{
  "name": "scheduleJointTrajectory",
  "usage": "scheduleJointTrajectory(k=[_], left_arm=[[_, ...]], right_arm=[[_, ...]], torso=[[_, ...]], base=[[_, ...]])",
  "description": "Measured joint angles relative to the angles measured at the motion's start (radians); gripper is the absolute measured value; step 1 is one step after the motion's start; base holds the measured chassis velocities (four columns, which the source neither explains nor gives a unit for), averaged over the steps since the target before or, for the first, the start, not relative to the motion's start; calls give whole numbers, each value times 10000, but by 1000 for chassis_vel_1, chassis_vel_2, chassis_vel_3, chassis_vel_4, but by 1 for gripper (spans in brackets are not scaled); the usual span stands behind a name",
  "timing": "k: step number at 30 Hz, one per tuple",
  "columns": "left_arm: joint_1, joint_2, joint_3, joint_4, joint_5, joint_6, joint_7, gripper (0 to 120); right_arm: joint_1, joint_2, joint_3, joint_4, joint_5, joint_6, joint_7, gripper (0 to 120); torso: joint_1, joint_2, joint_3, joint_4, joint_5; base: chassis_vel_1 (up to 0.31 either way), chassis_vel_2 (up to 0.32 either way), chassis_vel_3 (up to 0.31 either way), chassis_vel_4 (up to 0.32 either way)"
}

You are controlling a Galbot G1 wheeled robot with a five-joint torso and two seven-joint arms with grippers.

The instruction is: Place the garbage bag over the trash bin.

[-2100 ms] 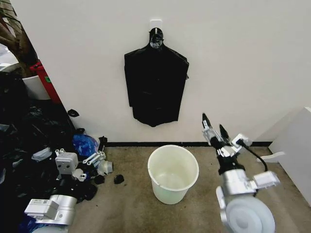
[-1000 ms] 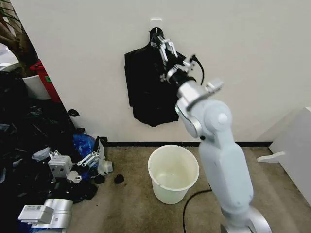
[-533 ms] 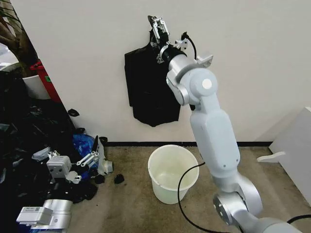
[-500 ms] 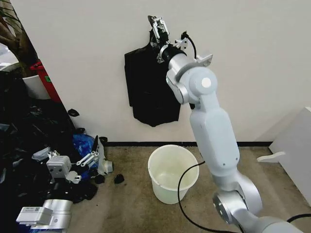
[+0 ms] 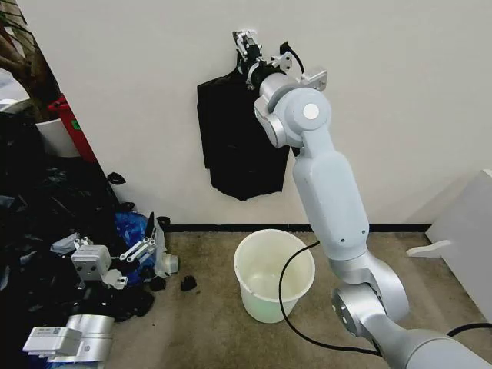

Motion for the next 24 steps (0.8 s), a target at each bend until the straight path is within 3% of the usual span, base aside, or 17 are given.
scheduleJointTrajectory(k=[14,24], left_arm=[[-22,13,1,-3,-7,-70,4,100],[-34,33,-11,-3,-25,-116,3,100]], right_arm=[[-144,-215,173,-39,119,65,51,56],[-157,-192,184,-241,115,65,-66,25]], torso=[[0,0,0,-1,1],[0,0,0,0,0]], base=[[0,0,0,0],[0,0,0,0]])
